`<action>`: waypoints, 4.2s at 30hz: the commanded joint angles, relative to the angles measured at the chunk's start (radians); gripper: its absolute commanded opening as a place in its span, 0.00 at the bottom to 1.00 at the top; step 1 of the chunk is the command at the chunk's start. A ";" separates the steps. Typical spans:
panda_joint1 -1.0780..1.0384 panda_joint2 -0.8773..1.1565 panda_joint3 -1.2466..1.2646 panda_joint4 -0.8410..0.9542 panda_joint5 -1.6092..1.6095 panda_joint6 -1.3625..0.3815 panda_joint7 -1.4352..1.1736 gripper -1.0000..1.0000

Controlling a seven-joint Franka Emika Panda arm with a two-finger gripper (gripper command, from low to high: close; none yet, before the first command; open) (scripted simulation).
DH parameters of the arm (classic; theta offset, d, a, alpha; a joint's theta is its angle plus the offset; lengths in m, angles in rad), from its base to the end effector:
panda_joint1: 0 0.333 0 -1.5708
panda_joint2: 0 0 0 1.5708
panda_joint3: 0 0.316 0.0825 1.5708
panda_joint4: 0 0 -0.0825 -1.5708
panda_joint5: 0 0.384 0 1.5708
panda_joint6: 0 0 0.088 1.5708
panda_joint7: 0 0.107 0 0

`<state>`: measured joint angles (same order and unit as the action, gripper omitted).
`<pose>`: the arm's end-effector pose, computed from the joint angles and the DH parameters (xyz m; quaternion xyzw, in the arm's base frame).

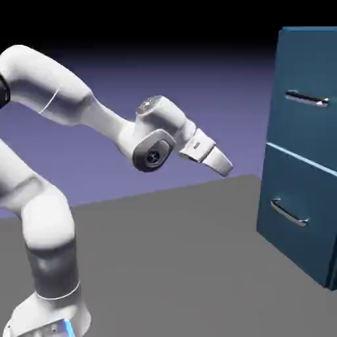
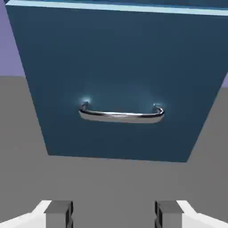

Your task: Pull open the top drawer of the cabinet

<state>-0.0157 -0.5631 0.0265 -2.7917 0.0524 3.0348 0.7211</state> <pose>0.3935 0.0005 0.4641 -0.8546 0.3404 -0.3643 0.1455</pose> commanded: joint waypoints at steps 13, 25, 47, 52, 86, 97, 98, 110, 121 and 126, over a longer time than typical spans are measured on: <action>-0.299 0.074 0.286 0.197 0.565 -0.024 -0.214 0.50; -0.575 0.143 0.550 0.378 1.087 -0.046 -0.412 0.50; -1.080 0.268 1.034 0.711 2.044 -0.087 -0.775 0.50; -1.195 0.297 1.145 0.787 2.262 -0.096 -0.858 0.50; -2.015 0.254 1.910 1.152 2.734 -0.111 -0.871 0.00; -1.616 0.377 1.552 1.016 2.847 -0.116 -1.084 0.00; -1.580 0.376 1.516 1.008 2.847 -0.118 -1.083 0.00; -1.145 0.354 1.086 0.905 2.846 -0.134 -1.083 0.00; -0.759 0.219 0.701 0.723 2.792 -0.157 -0.991 0.00; -0.596 0.111 0.544 0.602 2.756 -0.165 -0.942 0.00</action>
<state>-0.6130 -0.4518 0.5705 -2.1896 2.8072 2.8691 -0.2204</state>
